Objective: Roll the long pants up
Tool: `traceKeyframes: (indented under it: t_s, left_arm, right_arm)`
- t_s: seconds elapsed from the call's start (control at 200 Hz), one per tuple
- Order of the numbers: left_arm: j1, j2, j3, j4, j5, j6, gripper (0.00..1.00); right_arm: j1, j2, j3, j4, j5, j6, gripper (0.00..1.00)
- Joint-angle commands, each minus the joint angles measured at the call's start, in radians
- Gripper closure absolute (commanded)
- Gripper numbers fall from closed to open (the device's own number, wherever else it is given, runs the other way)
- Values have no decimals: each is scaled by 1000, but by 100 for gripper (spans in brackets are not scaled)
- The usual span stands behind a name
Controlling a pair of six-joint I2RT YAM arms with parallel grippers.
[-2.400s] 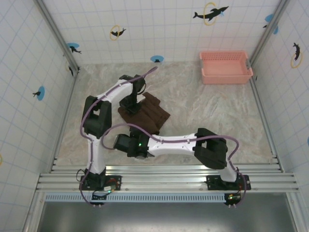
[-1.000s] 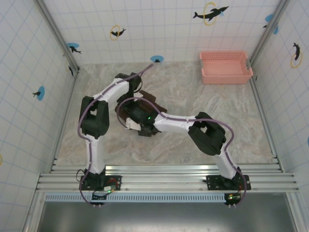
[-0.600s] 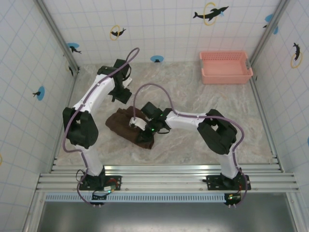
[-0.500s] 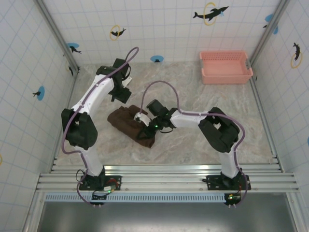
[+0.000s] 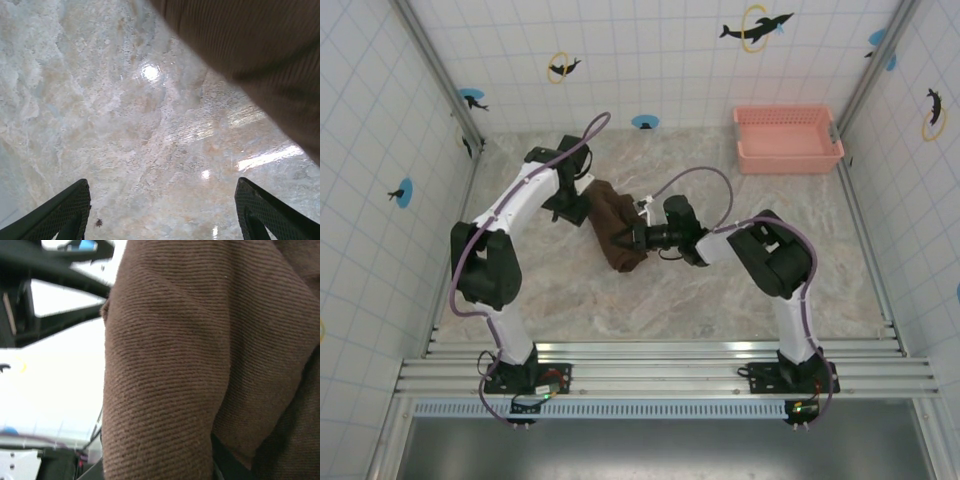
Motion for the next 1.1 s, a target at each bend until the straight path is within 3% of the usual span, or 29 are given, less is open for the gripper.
traceKeyframes:
  t_s: [0.0,0.125,0.575,0.861,1.091]
  left_arm:
    - [-8,-7,4,2,31,-31,23]
    - [-16,40,59,-9,34,-47,22]
    - [-41,289,339,23,122,-197,19]
    - [-136,467,480,2,129,-227,19]
    - [-195,412,476,1,95,-257,17]
  right_arm:
    - [-10,94,-57,361,96,255,71]
    - [-14,209,-82,540,159,374,73]
    - [-24,197,-122,459,135,282,71]
    - [-28,218,-120,517,141,339,69]
    - [-38,251,-132,529,187,372,69]
